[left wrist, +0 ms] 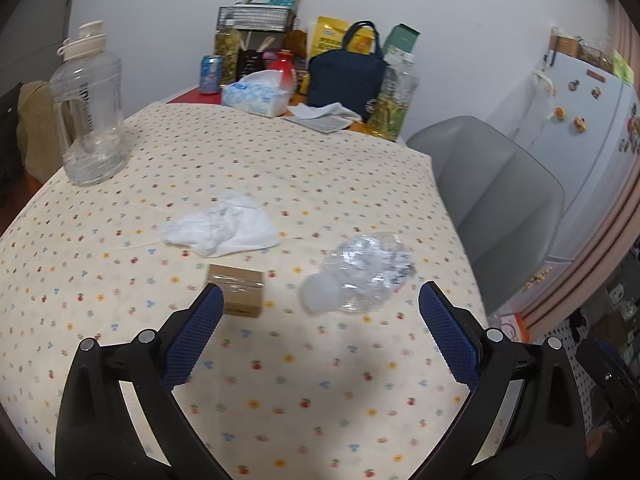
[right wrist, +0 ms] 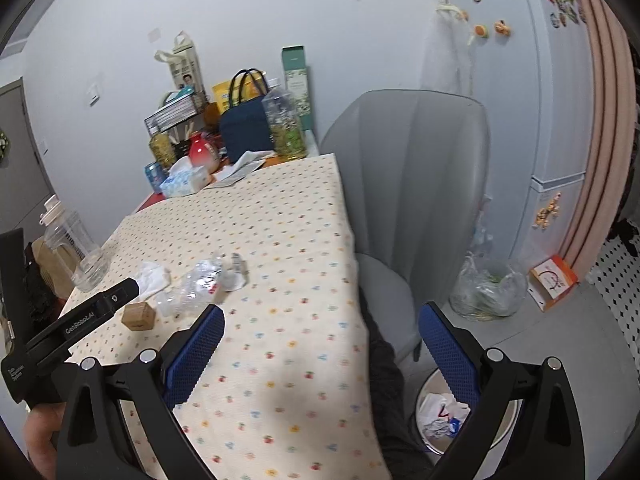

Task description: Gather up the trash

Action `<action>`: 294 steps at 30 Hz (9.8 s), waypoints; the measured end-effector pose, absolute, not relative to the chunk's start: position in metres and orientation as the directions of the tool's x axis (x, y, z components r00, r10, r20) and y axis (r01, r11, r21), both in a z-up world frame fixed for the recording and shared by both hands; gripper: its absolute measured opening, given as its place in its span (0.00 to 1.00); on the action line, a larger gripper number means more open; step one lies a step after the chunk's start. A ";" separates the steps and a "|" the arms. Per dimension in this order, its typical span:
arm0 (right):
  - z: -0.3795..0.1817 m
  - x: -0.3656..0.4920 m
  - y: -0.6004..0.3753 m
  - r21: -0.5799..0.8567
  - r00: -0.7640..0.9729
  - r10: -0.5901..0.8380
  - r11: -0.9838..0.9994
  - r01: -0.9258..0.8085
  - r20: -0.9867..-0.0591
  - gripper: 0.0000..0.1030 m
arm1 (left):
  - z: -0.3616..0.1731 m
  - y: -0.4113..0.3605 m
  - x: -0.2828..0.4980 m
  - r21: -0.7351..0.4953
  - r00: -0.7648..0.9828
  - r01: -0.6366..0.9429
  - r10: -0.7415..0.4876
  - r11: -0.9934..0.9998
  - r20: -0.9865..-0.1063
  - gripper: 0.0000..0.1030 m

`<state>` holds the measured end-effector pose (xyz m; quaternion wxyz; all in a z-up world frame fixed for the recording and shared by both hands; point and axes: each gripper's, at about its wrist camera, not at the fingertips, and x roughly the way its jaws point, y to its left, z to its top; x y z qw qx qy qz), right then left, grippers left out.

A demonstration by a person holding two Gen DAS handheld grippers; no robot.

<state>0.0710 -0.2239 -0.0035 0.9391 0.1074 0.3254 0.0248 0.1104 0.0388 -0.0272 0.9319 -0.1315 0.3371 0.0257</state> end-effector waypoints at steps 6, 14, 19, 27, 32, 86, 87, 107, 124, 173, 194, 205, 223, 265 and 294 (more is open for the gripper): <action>-0.008 0.084 -0.199 0.220 0.774 0.153 0.975 -0.018 -0.614 0.92 | -0.038 0.065 0.118 -0.219 0.758 -0.202 0.011 0.954 -0.652 0.94; -0.016 0.092 -0.192 0.222 0.761 0.157 0.975 -0.017 -0.630 0.92 | -0.064 0.081 0.137 -0.196 0.700 -0.260 0.045 0.945 -0.713 0.94; -0.024 0.099 -0.195 0.231 0.750 0.154 0.973 -0.002 -0.643 0.92 | -0.074 0.078 0.144 -0.173 0.675 -0.276 0.063 0.946 -0.735 0.94; -0.035 0.112 -0.185 0.239 0.729 0.174 0.971 -0.015 -0.662 0.92 | -0.088 0.080 0.156 -0.177 0.648 -0.297 0.062 0.938 -0.759 0.94; -0.040 0.121 -0.170 0.246 0.714 0.197 0.969 -0.036 -0.672 0.92 | -0.091 0.080 0.157 -0.189 0.646 -0.292 0.047 0.938 -0.762 0.49; -0.074 0.174 -0.111 0.221 0.619 0.181 0.975 -0.012 -0.764 0.75 | -0.083 0.149 0.120 -0.272 0.708 -0.341 0.055 0.900 -0.704 0.48; -0.072 0.175 -0.109 0.222 0.625 0.187 0.975 -0.022 -0.758 0.75 | -0.083 0.148 0.121 -0.271 0.708 -0.339 0.055 0.901 -0.704 0.48; -0.059 0.167 -0.085 0.286 0.587 0.348 0.937 -0.199 -0.731 0.30 | -0.072 0.122 0.123 -0.255 0.719 -0.288 0.033 0.923 -0.695 0.48; -0.070 0.148 -0.083 0.266 0.544 0.342 0.940 -0.216 -0.767 0.35 | -0.064 0.107 0.113 -0.235 0.728 -0.268 0.037 0.934 -0.684 0.48; -0.062 0.165 -0.061 0.234 0.575 0.320 0.947 -0.221 -0.753 0.31 | -0.079 0.120 0.122 -0.246 0.718 -0.280 0.032 0.928 -0.696 0.48; -0.009 0.119 -0.142 0.280 0.685 0.314 0.946 -0.164 -0.658 0.31 | -0.032 0.051 0.111 -0.199 0.766 -0.153 -0.011 0.968 -0.643 0.48; 0.002 0.088 -0.215 0.264 0.747 0.218 0.963 -0.058 -0.628 0.31 | -0.021 -0.012 0.104 -0.164 0.770 -0.032 -0.080 0.986 -0.633 0.48; -0.012 0.048 -0.316 0.261 0.776 0.081 0.959 0.110 -0.626 0.31 | -0.019 -0.124 0.099 -0.080 0.743 0.150 -0.166 0.985 -0.648 0.48; -0.103 0.022 -0.464 0.303 0.681 -0.082 0.852 0.427 -0.728 0.71 | -0.065 -0.275 0.108 0.029 0.631 0.386 -0.241 0.922 -0.738 0.48; -0.113 -0.023 -0.528 0.302 0.657 -0.176 0.781 0.546 -0.733 0.81 | -0.086 -0.380 0.087 0.047 0.534 0.579 -0.335 0.814 -0.776 0.85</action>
